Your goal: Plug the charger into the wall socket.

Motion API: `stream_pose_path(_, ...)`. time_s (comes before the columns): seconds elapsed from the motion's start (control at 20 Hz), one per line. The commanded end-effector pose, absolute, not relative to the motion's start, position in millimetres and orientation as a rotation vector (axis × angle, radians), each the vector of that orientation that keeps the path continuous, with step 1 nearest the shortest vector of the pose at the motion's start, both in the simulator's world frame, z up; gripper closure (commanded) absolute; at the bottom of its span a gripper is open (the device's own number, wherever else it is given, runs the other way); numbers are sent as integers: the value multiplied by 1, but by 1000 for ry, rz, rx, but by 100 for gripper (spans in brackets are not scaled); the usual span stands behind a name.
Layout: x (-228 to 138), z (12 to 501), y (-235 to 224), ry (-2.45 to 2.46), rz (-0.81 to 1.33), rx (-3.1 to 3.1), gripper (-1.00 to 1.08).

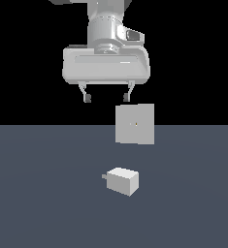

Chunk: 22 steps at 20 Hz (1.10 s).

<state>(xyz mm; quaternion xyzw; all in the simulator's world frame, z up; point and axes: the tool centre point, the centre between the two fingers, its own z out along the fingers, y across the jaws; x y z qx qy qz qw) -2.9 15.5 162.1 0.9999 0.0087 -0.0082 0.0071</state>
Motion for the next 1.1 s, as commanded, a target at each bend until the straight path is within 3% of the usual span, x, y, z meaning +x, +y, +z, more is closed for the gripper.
stream_pose_path(0.0, -3, 162, 16, 27, -26, 3127, -92)
stream_pose_path(1.05, -39, 132, 18, 496, 4, 3099, -92)
